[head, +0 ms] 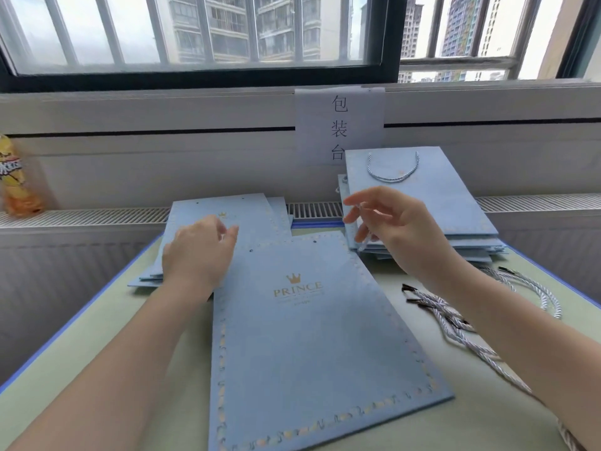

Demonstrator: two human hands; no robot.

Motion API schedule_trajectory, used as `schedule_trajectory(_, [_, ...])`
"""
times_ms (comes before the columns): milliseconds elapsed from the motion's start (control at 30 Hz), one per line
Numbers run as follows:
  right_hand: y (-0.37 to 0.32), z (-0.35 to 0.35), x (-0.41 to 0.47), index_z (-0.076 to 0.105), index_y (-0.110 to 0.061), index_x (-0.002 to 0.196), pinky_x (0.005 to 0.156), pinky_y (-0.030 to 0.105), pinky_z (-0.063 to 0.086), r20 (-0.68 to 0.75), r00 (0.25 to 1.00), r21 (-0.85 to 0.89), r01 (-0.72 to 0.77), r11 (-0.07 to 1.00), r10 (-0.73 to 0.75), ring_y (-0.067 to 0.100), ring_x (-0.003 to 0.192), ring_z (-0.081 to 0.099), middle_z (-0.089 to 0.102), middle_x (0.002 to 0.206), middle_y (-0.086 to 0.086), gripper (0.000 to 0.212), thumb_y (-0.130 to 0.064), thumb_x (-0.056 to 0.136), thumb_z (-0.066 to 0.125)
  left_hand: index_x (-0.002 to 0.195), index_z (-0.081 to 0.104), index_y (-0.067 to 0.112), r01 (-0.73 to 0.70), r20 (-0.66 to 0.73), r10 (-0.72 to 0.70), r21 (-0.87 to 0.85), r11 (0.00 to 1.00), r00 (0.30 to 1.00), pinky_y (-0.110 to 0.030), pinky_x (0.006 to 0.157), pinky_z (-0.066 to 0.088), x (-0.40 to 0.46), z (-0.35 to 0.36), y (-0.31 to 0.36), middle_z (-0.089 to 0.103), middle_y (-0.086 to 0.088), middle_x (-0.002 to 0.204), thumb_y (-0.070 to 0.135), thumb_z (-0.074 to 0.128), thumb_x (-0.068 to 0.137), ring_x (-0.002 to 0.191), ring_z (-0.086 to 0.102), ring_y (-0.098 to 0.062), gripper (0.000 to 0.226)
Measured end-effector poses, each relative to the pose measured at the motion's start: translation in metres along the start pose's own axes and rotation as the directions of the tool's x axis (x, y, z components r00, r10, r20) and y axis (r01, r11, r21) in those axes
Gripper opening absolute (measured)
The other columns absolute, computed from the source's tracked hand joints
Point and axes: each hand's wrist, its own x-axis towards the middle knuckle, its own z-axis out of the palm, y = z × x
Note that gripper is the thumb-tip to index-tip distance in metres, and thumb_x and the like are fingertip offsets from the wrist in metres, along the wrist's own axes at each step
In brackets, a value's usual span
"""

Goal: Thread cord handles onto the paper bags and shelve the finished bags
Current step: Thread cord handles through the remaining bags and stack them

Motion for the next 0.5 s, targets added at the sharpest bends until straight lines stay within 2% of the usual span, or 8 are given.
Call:
schedule_trajectory(67, [-0.005,0.001,-0.002,0.066,-0.018,0.095,0.075,0.021,0.049,-0.005,0.997,0.051,0.072,0.996,-0.072,0.008,0.077,0.065,0.070,0.088,0.000,0.033,0.008,0.094,0.045,0.122,0.055,0.018,-0.132,0.167,0.124,0.036,0.991,0.978,-0.043,0.097,0.039,-0.002,0.009,0.005,0.057,-0.003,0.126,0.047,0.043,0.095,0.122,0.045,-0.025,0.041])
schedule_trajectory(133, [-0.011,0.002,-0.003,0.068,-0.015,0.095,0.083,0.017,0.048,-0.011,0.996,0.115,0.092,0.989,-0.091,0.008,0.090,0.066,0.073,0.090,-0.001,0.032,0.007,0.094,0.045,0.126,0.052,0.021,-0.197,0.265,0.161,0.118,0.973,0.951,-0.042,0.096,0.037,-0.006,0.016,0.008,0.053,-0.002,0.127,0.051,0.040,0.095,0.123,0.042,-0.024,0.044])
schedule_trajectory(200, [-0.015,0.001,-0.003,0.068,-0.011,0.096,0.081,0.015,0.046,-0.011,0.997,0.190,0.082,0.978,-0.081,0.006,0.091,0.066,0.073,0.089,-0.004,0.029,0.006,0.093,0.046,0.113,0.056,0.021,-0.207,0.229,0.174,0.127,0.970,0.958,-0.040,0.090,0.037,-0.011,0.018,0.009,0.055,-0.005,0.114,0.048,0.038,0.096,0.114,0.044,-0.026,0.037])
schedule_trajectory(267, [-0.016,0.001,-0.004,0.067,-0.009,0.095,0.076,0.017,0.047,-0.021,0.998,0.232,0.068,0.970,-0.065,0.007,0.082,0.065,0.071,0.084,-0.002,0.028,0.008,0.092,0.045,0.092,0.057,0.018,-0.212,0.170,0.196,0.080,0.974,0.966,-0.038,0.083,0.037,-0.013,0.017,0.008,0.058,-0.005,0.093,0.044,0.035,0.098,0.099,0.049,-0.028,0.035])
schedule_trajectory(367, [-0.015,0.003,-0.004,0.062,-0.009,0.099,0.069,0.026,0.051,0.009,1.000,0.283,-0.003,0.959,0.000,0.014,0.069,0.062,0.066,0.084,0.004,0.025,0.008,0.094,0.044,0.062,0.038,0.017,-0.326,0.195,0.313,0.035,0.945,0.929,-0.037,0.076,0.037,-0.015,0.017,0.010,0.047,0.001,0.065,0.040,0.032,0.100,0.075,0.047,-0.025,0.044])
schedule_trajectory(500, [-0.012,0.010,-0.006,0.054,-0.008,0.112,0.057,0.025,0.050,0.088,0.992,0.261,-0.110,0.959,0.090,0.017,0.063,0.061,0.068,0.090,0.006,0.023,0.004,0.094,0.048,0.057,0.031,0.022,-0.475,0.232,0.475,-0.058,0.878,0.849,-0.032,0.064,0.027,-0.019,0.016,0.016,0.041,0.005,0.065,0.038,0.037,0.099,0.071,0.042,-0.020,0.046])
